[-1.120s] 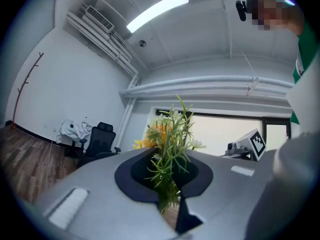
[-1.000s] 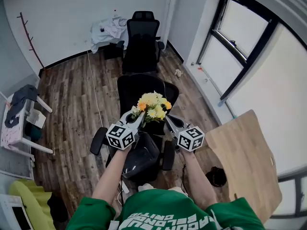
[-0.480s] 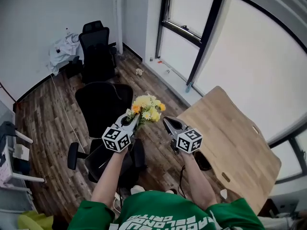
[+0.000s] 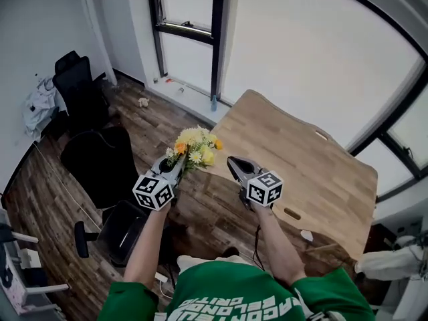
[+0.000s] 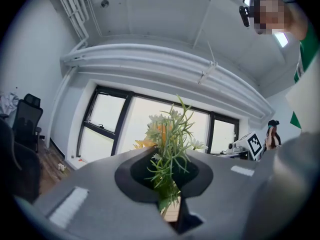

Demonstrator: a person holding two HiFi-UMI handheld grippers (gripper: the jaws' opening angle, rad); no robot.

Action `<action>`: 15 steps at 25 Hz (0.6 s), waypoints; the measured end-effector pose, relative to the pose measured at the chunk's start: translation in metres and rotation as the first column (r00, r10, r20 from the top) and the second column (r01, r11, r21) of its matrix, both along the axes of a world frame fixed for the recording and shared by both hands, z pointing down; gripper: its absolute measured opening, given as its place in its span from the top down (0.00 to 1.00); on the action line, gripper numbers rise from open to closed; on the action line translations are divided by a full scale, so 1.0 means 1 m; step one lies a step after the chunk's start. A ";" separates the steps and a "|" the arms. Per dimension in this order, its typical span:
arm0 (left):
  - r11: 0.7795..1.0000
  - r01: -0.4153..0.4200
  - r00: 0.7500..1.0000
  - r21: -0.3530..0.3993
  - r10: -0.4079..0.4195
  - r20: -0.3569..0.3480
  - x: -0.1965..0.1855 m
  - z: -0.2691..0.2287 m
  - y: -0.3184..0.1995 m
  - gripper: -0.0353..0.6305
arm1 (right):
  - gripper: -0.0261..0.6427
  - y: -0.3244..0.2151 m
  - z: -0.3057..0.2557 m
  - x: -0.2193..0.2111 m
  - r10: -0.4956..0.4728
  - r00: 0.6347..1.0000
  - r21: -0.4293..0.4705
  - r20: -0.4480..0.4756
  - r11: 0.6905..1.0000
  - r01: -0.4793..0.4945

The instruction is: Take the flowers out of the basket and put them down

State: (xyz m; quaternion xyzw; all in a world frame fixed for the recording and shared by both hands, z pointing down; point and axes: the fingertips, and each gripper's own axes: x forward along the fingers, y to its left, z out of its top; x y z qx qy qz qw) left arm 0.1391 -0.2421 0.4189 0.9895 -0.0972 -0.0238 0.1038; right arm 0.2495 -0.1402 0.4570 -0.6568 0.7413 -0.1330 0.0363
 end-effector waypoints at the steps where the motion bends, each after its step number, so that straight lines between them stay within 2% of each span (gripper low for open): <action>1: 1.000 -0.020 1.000 0.002 0.020 0.004 0.014 0.001 0.010 0.85 | 0.95 0.012 0.002 0.011 0.019 1.000 0.001 0.000 1.000 -0.019; 9: 0.983 -0.182 0.983 -0.006 0.182 0.005 0.115 0.007 0.092 0.85 | 0.95 0.106 0.008 0.092 0.170 0.985 0.010 0.005 0.985 -0.170; 15: 0.951 -0.308 0.951 -0.010 0.308 0.005 0.183 0.005 0.160 0.85 | 0.95 0.184 0.006 0.147 0.301 0.954 0.021 0.011 0.953 -0.301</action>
